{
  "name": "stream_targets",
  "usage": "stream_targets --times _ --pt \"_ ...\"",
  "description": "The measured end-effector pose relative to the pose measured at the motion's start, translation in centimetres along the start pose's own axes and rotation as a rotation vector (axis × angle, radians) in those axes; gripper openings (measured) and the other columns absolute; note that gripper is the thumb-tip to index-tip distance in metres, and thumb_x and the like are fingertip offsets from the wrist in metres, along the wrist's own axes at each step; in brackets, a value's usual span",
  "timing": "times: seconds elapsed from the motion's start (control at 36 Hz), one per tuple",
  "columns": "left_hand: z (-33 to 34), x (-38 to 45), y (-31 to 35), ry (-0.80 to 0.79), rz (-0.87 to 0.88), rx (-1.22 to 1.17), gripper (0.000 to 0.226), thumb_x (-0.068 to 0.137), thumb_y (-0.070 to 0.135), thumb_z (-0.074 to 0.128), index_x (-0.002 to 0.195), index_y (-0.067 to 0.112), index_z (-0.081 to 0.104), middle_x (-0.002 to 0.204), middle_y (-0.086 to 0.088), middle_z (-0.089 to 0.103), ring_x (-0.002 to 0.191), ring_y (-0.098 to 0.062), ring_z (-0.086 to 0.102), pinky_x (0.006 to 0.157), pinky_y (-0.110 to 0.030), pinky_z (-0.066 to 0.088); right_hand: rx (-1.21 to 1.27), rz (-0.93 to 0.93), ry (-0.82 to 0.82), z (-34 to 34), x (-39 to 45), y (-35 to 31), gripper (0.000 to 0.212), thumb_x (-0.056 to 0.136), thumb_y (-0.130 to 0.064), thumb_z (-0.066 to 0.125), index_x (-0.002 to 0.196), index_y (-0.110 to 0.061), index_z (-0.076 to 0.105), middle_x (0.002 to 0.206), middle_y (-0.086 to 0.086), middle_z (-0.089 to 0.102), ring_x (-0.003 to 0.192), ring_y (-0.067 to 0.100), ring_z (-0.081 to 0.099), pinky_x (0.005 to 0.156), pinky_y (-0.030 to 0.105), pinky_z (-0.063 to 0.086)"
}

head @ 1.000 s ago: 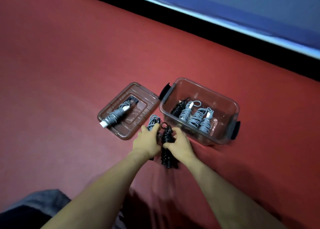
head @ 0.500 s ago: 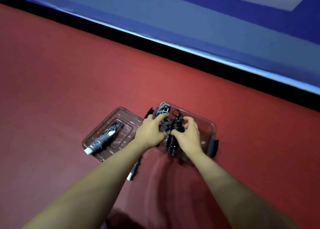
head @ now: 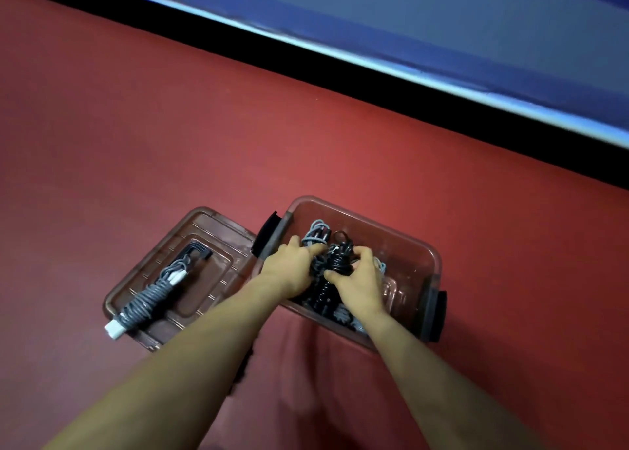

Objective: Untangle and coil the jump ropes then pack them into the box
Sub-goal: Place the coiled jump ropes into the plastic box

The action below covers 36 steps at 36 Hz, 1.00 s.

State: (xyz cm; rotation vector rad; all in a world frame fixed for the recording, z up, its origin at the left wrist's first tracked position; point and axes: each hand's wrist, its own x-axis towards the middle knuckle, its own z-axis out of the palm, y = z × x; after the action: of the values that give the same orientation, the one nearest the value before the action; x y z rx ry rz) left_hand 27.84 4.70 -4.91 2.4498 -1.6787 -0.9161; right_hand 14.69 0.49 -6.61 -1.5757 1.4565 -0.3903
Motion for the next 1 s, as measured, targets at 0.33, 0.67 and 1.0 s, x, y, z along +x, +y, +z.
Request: stream_targets --times 0.33,0.67,1.0 --pt "1.0 0.2 0.0 -0.017 -0.008 0.003 0.072 0.088 0.004 0.045 0.147 0.031 0.016 0.136 -0.016 0.038 0.124 -0.036 0.04 0.097 -0.046 0.042 -0.27 0.037 -0.159 1.1 1.0 -0.1 0.074 0.093 -0.037 0.056 0.15 -0.013 0.016 0.141 0.02 0.028 0.127 0.035 0.041 0.104 0.033 0.033" --pt "-2.3 -5.1 0.5 0.341 -0.01 -0.143 0.035 0.09 0.009 0.045 0.125 0.006 0.047 0.126 -0.013 0.045 0.119 -0.032 0.041 0.091 -0.044 0.043 -0.299 -0.331 0.105 -0.4 -4.3 -3.8 0.031 0.092 -0.014 0.049 0.122 -0.013 0.052 0.115 0.006 0.05 0.105 0.029 0.053 0.082 0.043 0.047" --pt "-2.3 -12.3 -9.0 0.367 -0.288 -0.277 0.029 0.089 0.021 0.052 0.115 0.007 0.048 0.121 -0.013 0.048 0.115 -0.032 0.045 0.092 -0.043 0.042 -0.418 -0.403 -0.212 7.7 -11.4 -6.0 0.013 0.091 -0.028 0.053 0.093 -0.016 0.058 0.091 0.008 0.067 0.096 0.032 0.06 0.074 0.037 0.044"
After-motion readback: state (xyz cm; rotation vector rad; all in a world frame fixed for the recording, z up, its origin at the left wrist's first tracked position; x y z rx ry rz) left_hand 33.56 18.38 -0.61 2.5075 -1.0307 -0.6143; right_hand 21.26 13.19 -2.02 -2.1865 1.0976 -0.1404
